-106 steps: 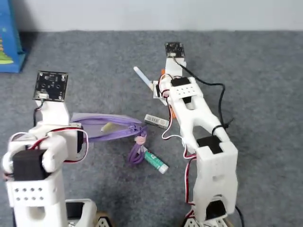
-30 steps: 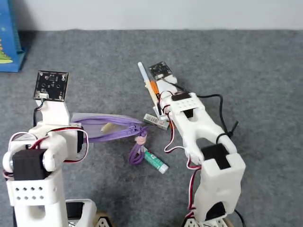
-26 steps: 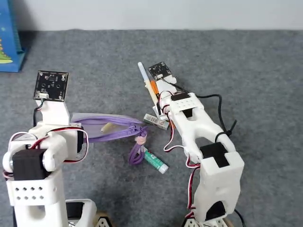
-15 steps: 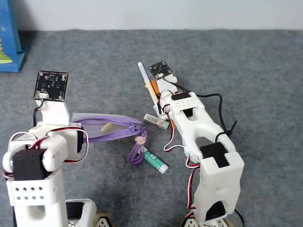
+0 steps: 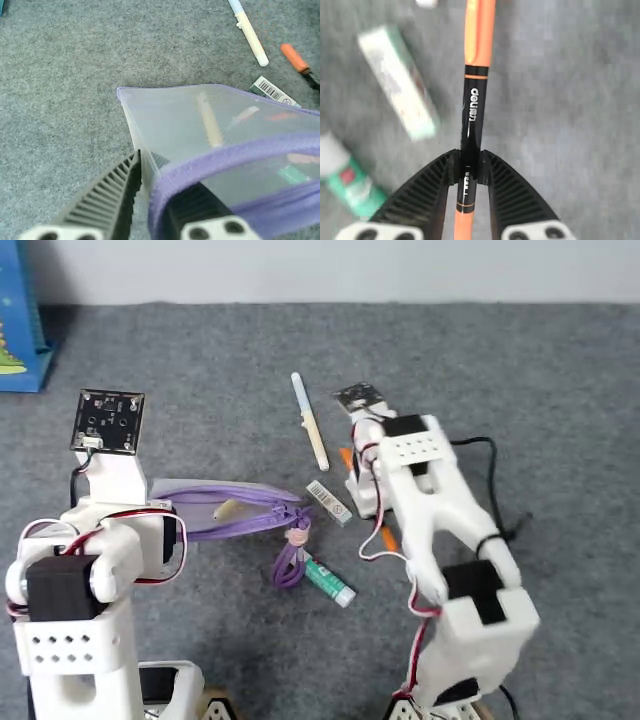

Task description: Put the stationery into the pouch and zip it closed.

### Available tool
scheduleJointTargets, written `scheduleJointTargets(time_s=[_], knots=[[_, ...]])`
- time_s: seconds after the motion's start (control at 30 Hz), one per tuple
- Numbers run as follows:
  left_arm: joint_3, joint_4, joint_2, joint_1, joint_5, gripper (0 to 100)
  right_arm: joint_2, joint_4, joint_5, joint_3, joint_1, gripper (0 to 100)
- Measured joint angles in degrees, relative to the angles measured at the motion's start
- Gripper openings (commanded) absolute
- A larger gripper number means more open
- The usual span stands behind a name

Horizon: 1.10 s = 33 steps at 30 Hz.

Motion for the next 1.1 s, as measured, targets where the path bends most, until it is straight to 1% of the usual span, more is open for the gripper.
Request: scheduleJointTargets(time_s=[0.1,0.2,0.3,0.37,0.5,0.6,0.8,0.97,1.1], knots=[[0.0,0.0,0.0,0.0,-0.1,1,-4.6,4.2,0.0,4.7,-0.2,0.8],[0.0,0.0,0.0,-0.3,-0.1,1,-9.8,5.1,0.0,11.6,0.1,0.9],[0.1,0.0,0.1,-2.5,-0.1,1,-16.2,5.1,0.0,17.9,-0.1,1.3],[0.1,0.0,0.1,-3.0,-0.1,1,-20.9,4.6,0.0,21.4,-0.1,5.7],[0.1,0.0,0.1,-2.9,-0.1,1,-29.4,0.4,0.0,27.2,-0.2,21.7],[0.1,0.0,0.1,-3.2,-0.1,1,-33.4,-2.9,0.0,30.2,-0.2,29.3],[0.1,0.0,0.1,-3.3,-0.1,1,-34.8,-10.2,0.0,33.1,-2.0,30.3],[0.1,0.0,0.1,-3.3,-0.1,1,-34.6,-19.8,-0.1,36.9,-3.3,30.3],[0.1,0.0,0.1,-3.3,-0.1,1,-28.8,-26.1,-0.1,37.2,-3.2,30.3]])
